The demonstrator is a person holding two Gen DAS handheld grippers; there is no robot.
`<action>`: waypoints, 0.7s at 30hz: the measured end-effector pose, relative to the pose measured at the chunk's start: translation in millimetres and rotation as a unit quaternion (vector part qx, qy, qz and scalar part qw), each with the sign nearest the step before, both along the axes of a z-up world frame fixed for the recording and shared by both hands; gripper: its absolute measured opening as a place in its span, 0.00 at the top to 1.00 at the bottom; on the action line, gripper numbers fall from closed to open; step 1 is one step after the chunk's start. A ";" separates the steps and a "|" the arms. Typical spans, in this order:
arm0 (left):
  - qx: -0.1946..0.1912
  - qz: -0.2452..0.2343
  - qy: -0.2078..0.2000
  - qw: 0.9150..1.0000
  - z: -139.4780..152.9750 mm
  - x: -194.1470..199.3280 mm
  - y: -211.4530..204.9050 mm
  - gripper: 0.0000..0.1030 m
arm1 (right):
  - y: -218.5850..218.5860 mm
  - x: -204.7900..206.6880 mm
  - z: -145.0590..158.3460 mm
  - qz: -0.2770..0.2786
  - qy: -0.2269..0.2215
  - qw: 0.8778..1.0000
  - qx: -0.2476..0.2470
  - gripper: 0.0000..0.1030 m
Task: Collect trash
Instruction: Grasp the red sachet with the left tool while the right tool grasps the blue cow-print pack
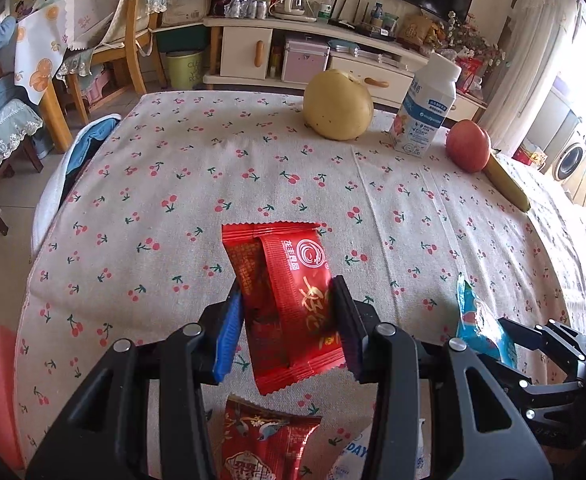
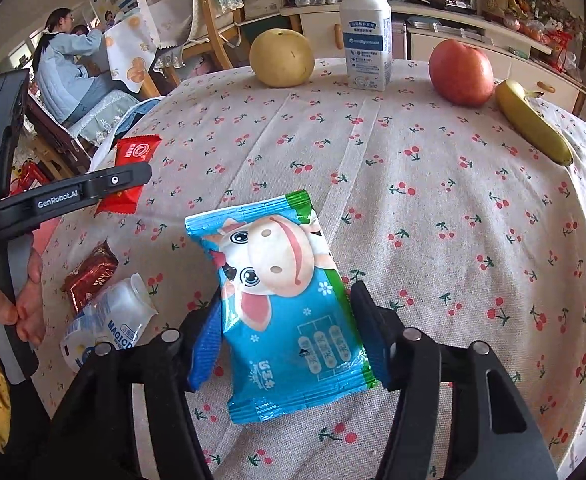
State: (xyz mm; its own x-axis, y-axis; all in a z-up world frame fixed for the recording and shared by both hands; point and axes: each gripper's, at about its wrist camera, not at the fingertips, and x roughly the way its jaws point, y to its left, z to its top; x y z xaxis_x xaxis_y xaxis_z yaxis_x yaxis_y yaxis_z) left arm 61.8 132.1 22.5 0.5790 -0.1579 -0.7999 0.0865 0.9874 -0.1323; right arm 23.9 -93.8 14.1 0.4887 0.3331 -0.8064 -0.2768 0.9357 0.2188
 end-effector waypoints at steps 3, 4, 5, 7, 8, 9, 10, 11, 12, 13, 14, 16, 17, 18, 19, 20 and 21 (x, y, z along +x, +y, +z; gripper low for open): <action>-0.009 0.002 -0.007 1.000 4.9 -10.0 7.3 0.57 | 5.1 -1.3 0.5 0.003 -0.004 1.000 -0.007 0.42; -0.012 0.003 -0.009 1.000 6.4 -13.3 9.8 0.57 | 6.6 -1.5 0.3 0.004 -0.005 1.000 -0.007 0.43; -0.014 0.004 -0.012 1.000 7.5 -16.2 12.1 0.57 | 7.8 -2.4 0.5 0.004 -0.006 1.000 -0.006 0.44; -0.016 0.007 -0.018 1.000 10.7 -22.9 17.0 0.57 | 10.4 -4.6 2.0 0.004 -0.010 1.000 -0.005 0.45; -0.017 0.009 -0.021 1.000 12.4 -25.7 19.3 0.57 | 12.4 -5.7 3.0 0.004 -0.012 1.000 -0.007 0.45; -0.020 0.009 -0.022 1.000 13.9 -28.2 21.0 0.57 | 14.4 -6.9 3.7 0.004 -0.015 1.000 -0.007 0.45; -0.023 0.010 -0.024 0.999 15.5 -30.6 22.4 0.57 | 15.2 -7.8 4.2 0.005 -0.017 1.000 -0.006 0.46; -0.024 0.010 -0.026 0.999 16.8 -33.0 23.7 0.57 | 16.2 -9.1 4.9 0.004 -0.020 1.000 -0.007 0.46; -0.024 0.011 -0.029 0.999 18.2 -36.0 25.0 0.57 | 16.1 -10.1 5.2 0.003 -0.023 1.000 -0.008 0.46; -0.023 0.011 -0.030 0.999 19.3 -38.5 26.4 0.57 | 16.5 -11.3 5.8 0.001 -0.025 1.000 -0.008 0.47; -0.024 0.012 -0.031 0.999 20.2 -41.2 27.6 0.57 | 16.6 -12.7 6.7 -0.001 -0.026 1.000 -0.008 0.47; -0.027 0.014 -0.032 0.999 21.9 -46.9 30.3 0.57 | 16.7 -14.3 9.3 -0.005 -0.031 0.999 -0.006 0.47; -0.027 0.015 -0.032 0.999 22.5 -49.0 31.3 0.57 | 17.3 -15.7 11.6 -0.006 -0.035 0.999 -0.006 0.47; -0.026 0.015 -0.033 0.999 23.4 -52.0 32.0 0.57 | 17.6 -16.9 13.8 -0.008 -0.039 0.999 -0.005 0.47; -0.024 0.015 -0.034 0.999 24.2 -55.2 32.4 0.57 | 18.4 -19.0 16.3 -0.008 -0.043 0.999 -0.003 0.47; -0.023 0.015 -0.035 0.999 24.8 -59.0 32.7 0.57 | 19.1 -21.2 18.9 -0.007 -0.047 0.999 -0.001 0.48; -0.023 0.015 -0.035 0.999 25.1 -62.5 33.1 0.57 | 19.9 -23.7 21.0 -0.007 -0.050 0.999 -0.001 0.48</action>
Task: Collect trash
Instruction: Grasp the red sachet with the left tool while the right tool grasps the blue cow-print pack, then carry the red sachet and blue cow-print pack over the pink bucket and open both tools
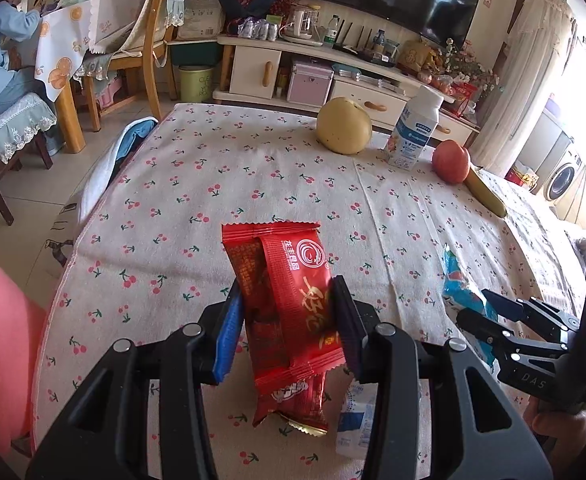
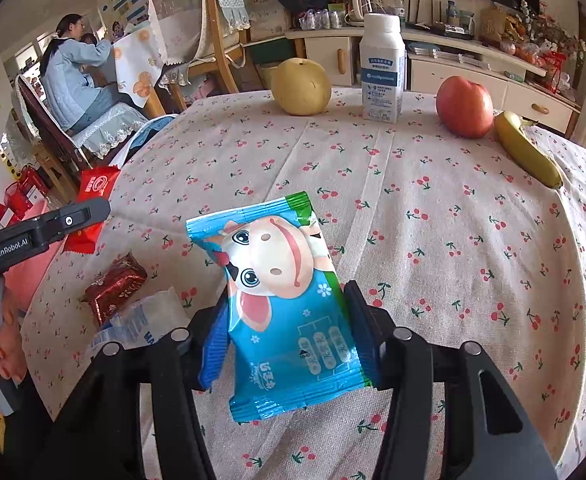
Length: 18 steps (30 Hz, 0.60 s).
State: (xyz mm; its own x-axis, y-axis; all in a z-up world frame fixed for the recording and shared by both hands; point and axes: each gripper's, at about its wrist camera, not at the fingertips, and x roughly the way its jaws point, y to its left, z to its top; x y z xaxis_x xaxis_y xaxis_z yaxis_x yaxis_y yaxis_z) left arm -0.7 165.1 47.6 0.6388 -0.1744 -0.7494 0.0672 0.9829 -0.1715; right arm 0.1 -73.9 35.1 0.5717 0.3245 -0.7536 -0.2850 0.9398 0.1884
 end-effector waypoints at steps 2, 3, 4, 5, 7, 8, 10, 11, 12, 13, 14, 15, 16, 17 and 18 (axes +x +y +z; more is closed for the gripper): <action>-0.001 0.002 0.002 1.000 -0.6 -8.6 2.8 0.57 | 2.0 -3.9 3.1 -0.001 -0.005 1.000 -0.001 0.48; -0.003 0.003 0.003 1.000 -0.9 -13.3 4.7 0.57 | 2.0 -5.6 4.1 -0.002 -0.006 1.000 0.001 0.48; -0.005 0.004 0.004 1.000 -1.0 -17.4 6.1 0.57 | 1.8 -7.5 5.3 -0.003 -0.008 1.000 0.003 0.48; -0.005 0.006 0.004 1.000 -0.6 -21.9 7.7 0.57 | 1.3 -9.2 6.7 -0.005 -0.009 1.000 0.005 0.48; -0.002 0.008 0.002 1.000 -0.1 -31.0 10.0 0.57 | 1.7 -12.4 9.9 -0.007 -0.014 1.000 0.009 0.48; 0.000 0.007 0.001 1.000 0.6 -34.5 10.8 0.57 | 2.1 -14.7 11.9 -0.008 -0.017 1.000 0.011 0.48; -0.001 0.006 -0.003 1.000 3.6 -39.8 13.6 0.57 | 2.1 -19.8 16.1 -0.011 -0.023 1.000 0.016 0.48; 0.000 0.006 -0.007 1.000 5.7 -42.0 14.8 0.57 | 2.2 -21.4 18.0 -0.012 -0.024 0.999 0.018 0.48; 0.002 0.006 -0.011 1.000 7.7 -43.7 15.8 0.57 | 2.6 -23.3 19.8 -0.012 -0.026 0.999 0.020 0.48; 0.004 0.007 -0.015 1.000 9.8 -45.1 17.6 0.57 | 3.2 -25.5 21.4 -0.013 -0.028 0.999 0.022 0.48; 0.004 0.009 -0.018 1.000 11.2 -45.9 19.6 0.57 | 4.2 -26.8 23.0 -0.014 -0.028 0.999 0.023 0.48; 0.002 0.011 -0.019 1.000 11.8 -46.5 23.1 0.57 | 5.4 -28.0 24.4 -0.014 -0.028 0.999 0.025 0.48; -0.001 0.014 -0.019 1.000 12.0 -46.7 26.7 0.57 | 7.2 -29.3 25.9 -0.013 -0.029 0.999 0.027 0.48; -0.004 0.017 -0.019 1.000 11.9 -46.8 29.9 0.57 | 9.4 -30.3 27.1 -0.012 -0.030 0.999 0.027 0.48; -0.005 0.018 -0.019 1.000 11.8 -46.5 33.1 0.57 | 12.0 -32.0 28.9 -0.010 -0.031 0.999 0.027 0.48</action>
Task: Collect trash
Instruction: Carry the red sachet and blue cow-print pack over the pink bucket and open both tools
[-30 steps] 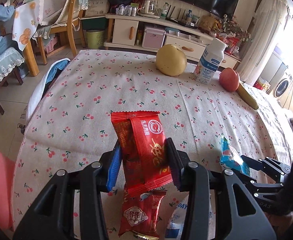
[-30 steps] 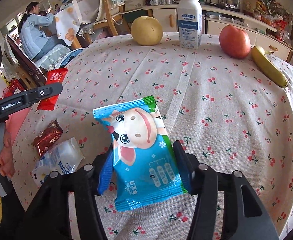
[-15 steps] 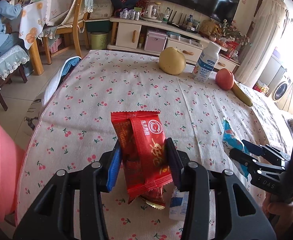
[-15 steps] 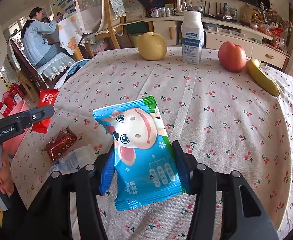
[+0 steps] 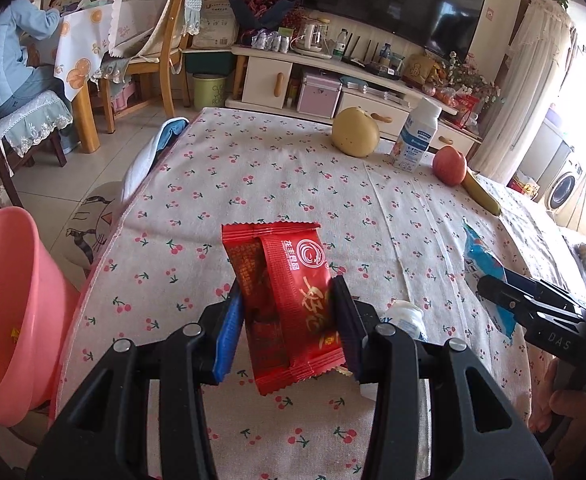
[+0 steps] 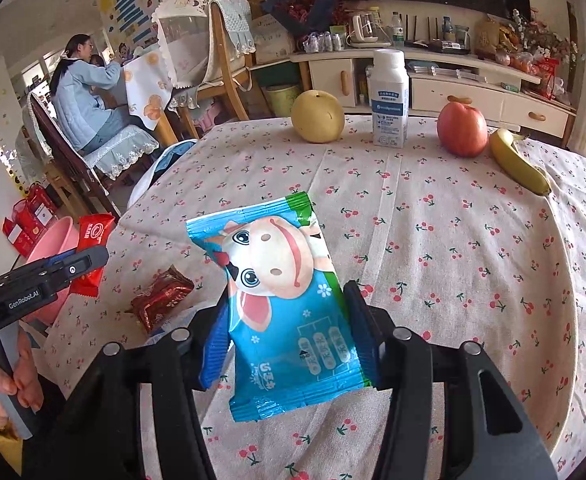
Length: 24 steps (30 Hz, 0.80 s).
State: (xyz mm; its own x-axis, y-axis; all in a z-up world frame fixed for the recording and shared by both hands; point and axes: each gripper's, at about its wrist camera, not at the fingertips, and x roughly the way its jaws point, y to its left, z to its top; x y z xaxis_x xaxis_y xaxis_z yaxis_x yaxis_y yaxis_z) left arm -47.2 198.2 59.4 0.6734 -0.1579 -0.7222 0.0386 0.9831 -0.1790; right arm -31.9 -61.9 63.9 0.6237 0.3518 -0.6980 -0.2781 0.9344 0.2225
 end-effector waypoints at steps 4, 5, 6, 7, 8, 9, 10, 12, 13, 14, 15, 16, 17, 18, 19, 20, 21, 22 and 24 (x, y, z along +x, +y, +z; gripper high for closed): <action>-0.006 0.006 -0.002 1.000 -0.4 -0.5 11.5 0.57 | 12.4 -3.1 5.2 0.006 -0.003 1.000 -0.002 0.48; -0.007 0.007 -0.004 1.000 0.3 -0.8 13.6 0.57 | 15.8 -3.6 6.0 0.007 -0.003 1.000 -0.001 0.48; -0.007 0.008 -0.006 1.000 1.4 -1.1 16.4 0.57 | 19.6 -4.0 7.4 0.009 -0.003 1.000 0.000 0.48; -0.008 0.010 -0.008 1.000 2.3 -2.0 19.1 0.57 | 23.3 -4.3 8.6 0.011 -0.004 1.000 0.001 0.48; -0.011 0.011 -0.010 1.000 3.2 -2.8 21.6 0.57 | 27.6 -4.6 10.1 0.013 -0.004 1.000 0.000 0.48; -0.016 0.012 -0.012 1.000 4.9 -3.2 24.9 0.57 | 31.7 -4.8 11.6 0.015 -0.005 1.000 -0.001 0.48; -0.019 0.013 -0.014 1.000 6.5 -3.7 27.9 0.57 | 36.3 -5.4 13.1 0.018 -0.007 1.000 -0.003 0.48; -0.024 0.016 -0.019 0.999 9.4 -5.0 33.5 0.57 | 45.9 -6.6 16.7 0.024 -0.010 1.000 -0.003 0.48; -0.027 0.018 -0.020 0.999 10.9 -5.5 35.8 0.57 | 50.9 -6.8 18.6 0.027 -0.012 1.000 -0.005 0.48; -0.031 0.019 -0.022 0.999 12.3 -6.3 38.9 0.57 | 55.8 -6.8 20.5 0.031 -0.014 0.999 -0.007 0.48; -0.034 0.021 -0.024 0.999 14.0 -7.2 41.8 0.57 | 61.6 -7.1 22.9 0.035 -0.016 0.999 -0.008 0.48; -0.036 0.022 -0.027 0.999 15.7 -8.1 44.5 0.57 | 66.6 -7.3 25.3 0.038 -0.017 0.999 -0.007 0.48; -0.038 0.024 -0.029 0.999 17.2 -8.7 46.5 0.57 | 71.9 -7.5 27.8 0.042 -0.019 0.999 -0.005 0.48; -0.040 0.026 -0.031 0.998 18.7 -9.7 50.2 0.57 | 77.1 -7.9 30.2 0.046 -0.020 0.999 -0.004 0.48; -0.043 0.029 -0.033 0.998 20.1 -10.6 54.3 0.57 | 83.0 -8.0 32.7 0.050 -0.021 0.999 -0.003 0.48; -0.045 0.031 -0.035 0.998 21.6 -11.9 57.2 0.57 | 89.5 -8.5 35.0 0.053 -0.023 0.998 -0.003 0.48; -0.047 0.034 -0.038 0.998 23.3 -13.2 61.3 0.57 | 96.4 -8.9 37.7 0.057 -0.025 0.998 -0.003 0.48; -0.049 0.037 -0.040 0.997 24.9 -14.0 64.5 0.57 | 103.5 -9.2 40.5 0.062 -0.027 0.998 0.000 0.48; -0.050 0.045 -0.045 0.997 28.5 -16.6 72.8 0.57 | 117.2 -9.5 45.5 0.074 -0.029 0.997 0.005 0.48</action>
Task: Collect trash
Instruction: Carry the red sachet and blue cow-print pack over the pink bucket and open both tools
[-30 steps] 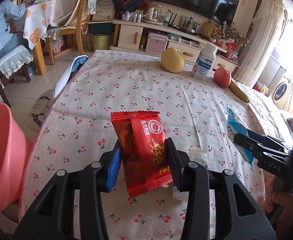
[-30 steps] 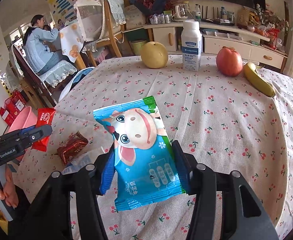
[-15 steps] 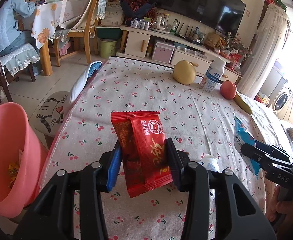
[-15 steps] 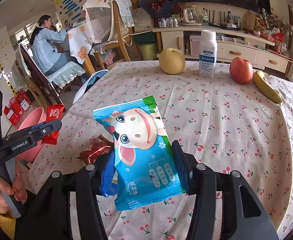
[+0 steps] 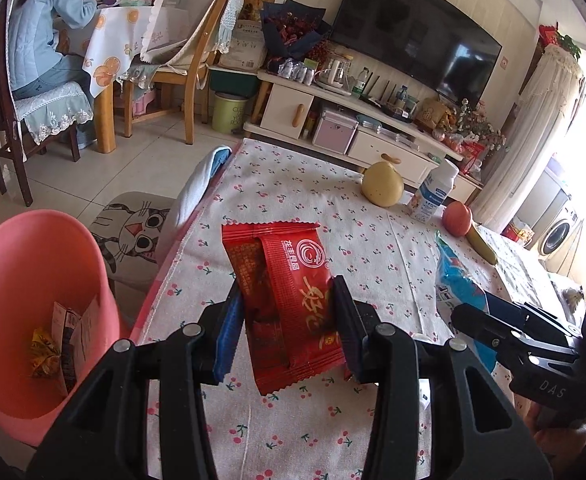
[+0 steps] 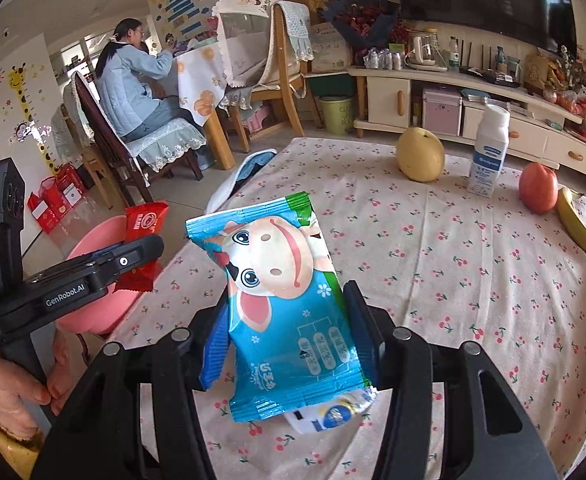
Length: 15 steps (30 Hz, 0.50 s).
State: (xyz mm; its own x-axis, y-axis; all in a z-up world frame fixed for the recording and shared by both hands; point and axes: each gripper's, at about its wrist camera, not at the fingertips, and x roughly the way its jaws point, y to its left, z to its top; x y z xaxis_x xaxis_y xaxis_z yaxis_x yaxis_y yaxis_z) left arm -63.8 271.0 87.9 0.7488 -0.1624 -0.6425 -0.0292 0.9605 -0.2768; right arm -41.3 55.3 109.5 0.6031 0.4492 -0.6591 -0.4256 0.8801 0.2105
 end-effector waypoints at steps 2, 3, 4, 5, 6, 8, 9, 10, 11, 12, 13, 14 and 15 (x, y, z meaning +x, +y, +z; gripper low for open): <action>-0.003 0.009 -0.005 1.000 3.6 -3.1 8.6 0.57 | 15.7 -0.8 5.5 0.012 -0.004 1.000 0.002 0.48; -0.004 0.016 -0.007 1.000 5.2 -4.8 14.5 0.57 | 24.7 -1.0 7.9 0.019 -0.005 1.000 0.003 0.48; -0.004 0.023 -0.008 1.000 6.6 -6.3 19.9 0.57 | 34.0 -1.1 10.3 0.026 -0.005 1.000 0.006 0.48; -0.005 0.029 -0.009 1.000 7.9 -7.4 25.9 0.57 | 42.0 -1.6 12.9 0.033 -0.005 0.999 0.010 0.48; -0.007 0.036 -0.010 0.999 9.0 -9.0 33.2 0.57 | 51.8 -1.7 15.3 0.041 -0.005 0.999 0.014 0.48; -0.011 0.053 -0.013 0.998 11.0 -12.3 49.2 0.57 | 72.3 -2.3 20.1 0.058 -0.007 0.998 0.018 0.48; -0.010 0.065 -0.014 0.998 12.0 -14.2 58.5 0.57 | 82.6 -2.3 22.2 0.068 -0.007 0.997 0.020 0.48; -0.010 0.077 -0.014 0.997 12.7 -15.7 66.4 0.57 | 93.2 -2.9 24.3 0.077 -0.007 0.997 0.022 0.48; -0.012 0.089 -0.013 0.996 13.0 -17.3 76.6 0.57 | 104.1 -3.6 26.3 0.085 -0.008 0.996 0.023 0.48; -0.015 0.102 -0.012 0.995 14.1 -19.6 87.5 0.57 | 115.4 -3.9 28.1 0.093 -0.009 0.995 0.023 0.48; -0.019 0.116 -0.011 0.993 14.7 -21.7 98.9 0.57 | 126.9 -4.2 29.7 0.101 -0.009 0.995 0.023 0.48; -0.021 0.132 -0.011 0.991 15.3 -23.9 110.5 0.57 | 136.6 -4.7 30.3 0.109 -0.009 0.994 0.024 0.48; -0.019 0.149 -0.011 0.989 16.7 -26.1 120.8 0.57 | 147.5 -5.4 31.1 0.119 -0.010 0.993 0.025 0.48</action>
State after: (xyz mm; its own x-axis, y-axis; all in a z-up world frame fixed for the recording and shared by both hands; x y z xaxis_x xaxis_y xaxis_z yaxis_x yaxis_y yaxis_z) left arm -89.9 391.8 104.5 0.7805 0.0430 -0.6237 -0.3024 0.8991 -0.3165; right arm -46.7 202.8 140.6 0.4890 0.6117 -0.6218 -0.6242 0.7434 0.2404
